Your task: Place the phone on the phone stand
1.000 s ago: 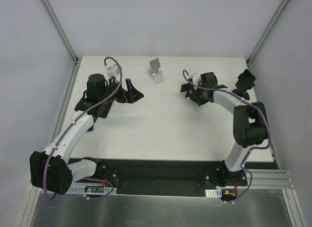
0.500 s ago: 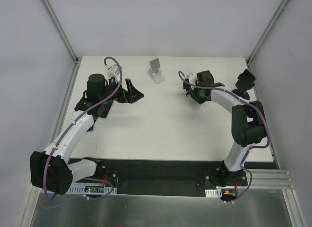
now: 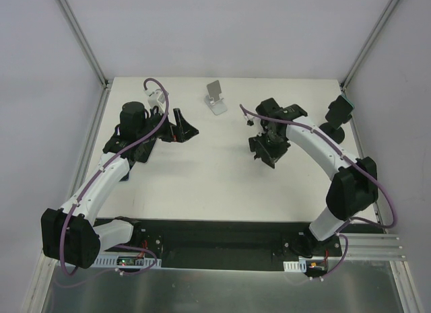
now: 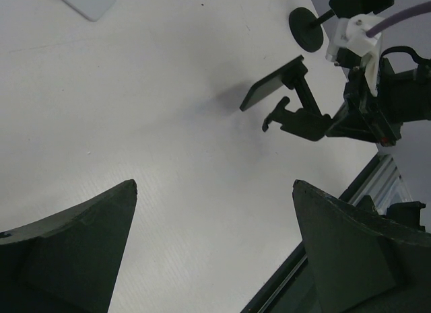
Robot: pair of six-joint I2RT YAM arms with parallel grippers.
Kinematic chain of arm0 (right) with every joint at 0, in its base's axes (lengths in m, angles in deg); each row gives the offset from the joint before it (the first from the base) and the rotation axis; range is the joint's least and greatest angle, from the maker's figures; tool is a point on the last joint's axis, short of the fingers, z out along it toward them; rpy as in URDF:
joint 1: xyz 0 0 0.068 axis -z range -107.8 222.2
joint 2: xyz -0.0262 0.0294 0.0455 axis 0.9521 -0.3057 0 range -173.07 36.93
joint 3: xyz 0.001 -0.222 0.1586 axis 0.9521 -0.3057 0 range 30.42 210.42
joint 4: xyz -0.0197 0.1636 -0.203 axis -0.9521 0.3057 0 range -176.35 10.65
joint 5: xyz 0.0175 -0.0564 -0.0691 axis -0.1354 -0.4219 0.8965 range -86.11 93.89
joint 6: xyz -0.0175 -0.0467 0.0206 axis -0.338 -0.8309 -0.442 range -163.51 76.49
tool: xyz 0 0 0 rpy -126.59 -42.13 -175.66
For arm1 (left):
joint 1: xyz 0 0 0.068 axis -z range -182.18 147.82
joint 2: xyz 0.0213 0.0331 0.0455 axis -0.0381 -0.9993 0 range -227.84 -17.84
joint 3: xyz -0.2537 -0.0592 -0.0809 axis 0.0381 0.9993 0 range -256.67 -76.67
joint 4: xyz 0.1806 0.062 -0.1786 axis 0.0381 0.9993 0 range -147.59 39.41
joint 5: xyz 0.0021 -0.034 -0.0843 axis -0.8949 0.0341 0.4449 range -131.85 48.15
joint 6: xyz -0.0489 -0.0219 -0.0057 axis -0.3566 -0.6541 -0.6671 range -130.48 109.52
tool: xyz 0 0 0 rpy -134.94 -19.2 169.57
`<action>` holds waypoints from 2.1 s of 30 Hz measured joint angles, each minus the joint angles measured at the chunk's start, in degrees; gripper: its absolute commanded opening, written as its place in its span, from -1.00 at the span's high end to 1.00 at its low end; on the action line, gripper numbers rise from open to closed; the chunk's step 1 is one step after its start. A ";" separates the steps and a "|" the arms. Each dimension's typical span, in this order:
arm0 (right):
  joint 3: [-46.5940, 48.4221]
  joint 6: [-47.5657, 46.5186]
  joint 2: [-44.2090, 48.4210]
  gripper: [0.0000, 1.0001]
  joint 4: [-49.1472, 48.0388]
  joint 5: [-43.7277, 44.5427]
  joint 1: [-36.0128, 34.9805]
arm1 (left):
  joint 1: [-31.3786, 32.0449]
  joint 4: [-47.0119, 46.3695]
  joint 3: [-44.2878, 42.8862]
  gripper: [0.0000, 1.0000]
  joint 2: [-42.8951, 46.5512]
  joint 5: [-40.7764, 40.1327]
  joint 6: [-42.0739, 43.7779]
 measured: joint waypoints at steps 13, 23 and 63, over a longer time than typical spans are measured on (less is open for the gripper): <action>-2.16 4.79 4.39 0.90 16.52 -21.16 -4.63 | 0.00 -0.02 0.02 -0.96 0.24 0.02 -0.09; -1.07 4.39 -4.85 0.56 17.25 -25.94 -4.66 | 0.00 -0.02 0.09 -0.95 0.24 0.04 -0.09; -26.86 44.63 18.91 0.09 -28.17 9.22 -10.91 | 0.00 3.10 -1.84 -0.89 0.26 0.48 -4.50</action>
